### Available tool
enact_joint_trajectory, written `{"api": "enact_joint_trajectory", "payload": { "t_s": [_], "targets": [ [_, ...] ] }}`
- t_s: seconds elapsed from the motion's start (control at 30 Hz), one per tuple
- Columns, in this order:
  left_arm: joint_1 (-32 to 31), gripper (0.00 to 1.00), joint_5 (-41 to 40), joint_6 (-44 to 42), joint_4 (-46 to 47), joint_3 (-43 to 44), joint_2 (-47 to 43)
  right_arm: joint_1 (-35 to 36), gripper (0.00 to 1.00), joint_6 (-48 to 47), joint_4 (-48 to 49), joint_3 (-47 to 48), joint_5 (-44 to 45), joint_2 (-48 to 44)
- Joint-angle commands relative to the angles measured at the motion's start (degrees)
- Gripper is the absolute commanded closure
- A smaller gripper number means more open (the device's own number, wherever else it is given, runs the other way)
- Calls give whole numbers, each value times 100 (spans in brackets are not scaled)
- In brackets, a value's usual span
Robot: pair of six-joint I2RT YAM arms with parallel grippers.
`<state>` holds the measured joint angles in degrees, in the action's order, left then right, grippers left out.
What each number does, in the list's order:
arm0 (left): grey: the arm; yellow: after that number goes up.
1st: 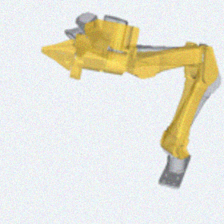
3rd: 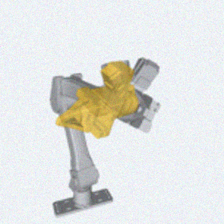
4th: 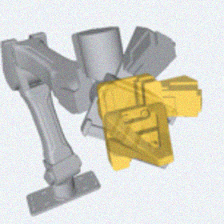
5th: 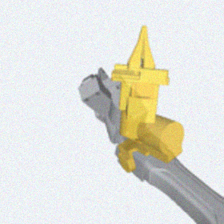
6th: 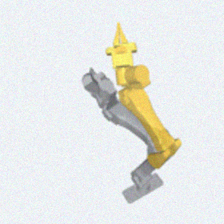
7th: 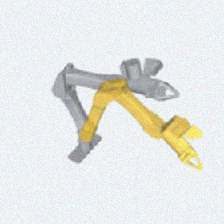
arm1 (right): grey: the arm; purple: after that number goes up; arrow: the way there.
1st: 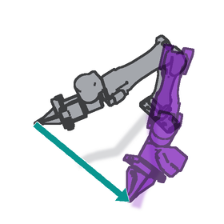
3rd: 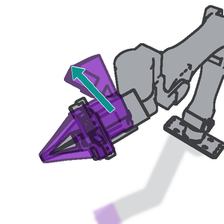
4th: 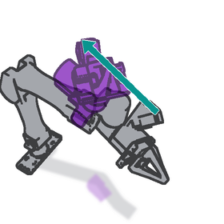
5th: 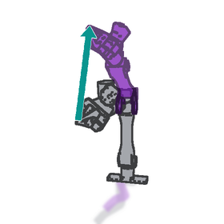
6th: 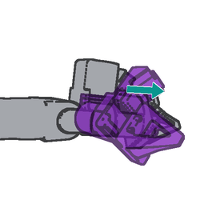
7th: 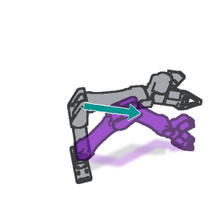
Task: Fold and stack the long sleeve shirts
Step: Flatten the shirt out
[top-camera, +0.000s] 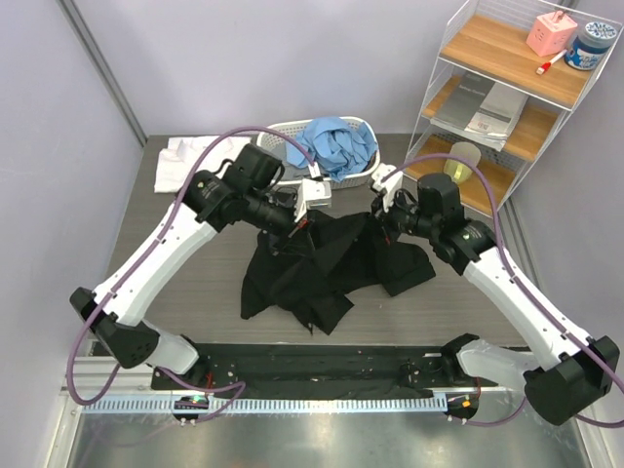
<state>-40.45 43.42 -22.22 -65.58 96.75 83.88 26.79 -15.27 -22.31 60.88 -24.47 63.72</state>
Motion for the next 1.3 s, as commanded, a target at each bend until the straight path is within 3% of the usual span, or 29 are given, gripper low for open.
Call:
{"api": "enact_joint_trajectory", "payload": {
  "t_s": [0.0, 0.17, 0.37, 0.47, 0.5, 0.53, 0.6, 0.7, 0.73, 0.77, 0.8, 0.87, 1.0, 1.1, 1.27],
  "targets": [
    [186, 100, -226, 294, 244, -313, -424, -33, 99, -380, -493, -716, -328, -457],
    [818, 100, -1027, 1183, 2073, -1035, 134, -42, 99, -565, -740, -1157, -137, -457],
    [1908, 100, -98, 3113, 3384, 211, 1630, -51, 99, -592, -819, -860, -673, -19],
    [2102, 98, -165, 3321, 3640, 608, 2141, -68, 99, -565, -802, -499, -735, 279],
    [2111, 91, -585, 3233, 3536, 695, 2237, -103, 99, -530, -793, -307, -743, 351],
    [2111, 74, -772, 3145, 3282, 774, 2264, -147, 99, -417, -802, -227, -804, 412],
    [2164, 63, -922, 2803, 2921, 740, 2143, -331, 99, -267, -776, -42, -1050, 544],
    [2269, 35, -494, 2111, 2385, 101, 1704, -621, 99, 102, -723, 90, -1288, 650],
    [2243, 18, -327, 1968, 2322, -241, 1276, -709, 99, 181, -688, 108, -1367, 667],
    [2208, 16, -264, 1906, 2357, -958, 984, -866, 99, 365, -574, 117, -1463, 685],
    [2060, 6, -325, 1844, 2461, -1426, 729, -920, 99, 436, -512, 126, -1490, 677],
    [1814, 0, -781, 1783, 2873, -2575, -18, -1043, 99, 524, -407, 108, -1552, 685],
    [639, 0, -1860, 1484, 3768, -3765, -837, -1140, 99, 586, -336, -41, -1640, 729],
    [21, 0, -3021, 1422, 4193, -4058, -742, -1175, 99, 604, -327, -6, -1649, 755],
    [-121, 0, -3664, 1773, 4325, -4006, -13, -1281, 99, 621, -318, 99, -1605, 633]
  ]
}}
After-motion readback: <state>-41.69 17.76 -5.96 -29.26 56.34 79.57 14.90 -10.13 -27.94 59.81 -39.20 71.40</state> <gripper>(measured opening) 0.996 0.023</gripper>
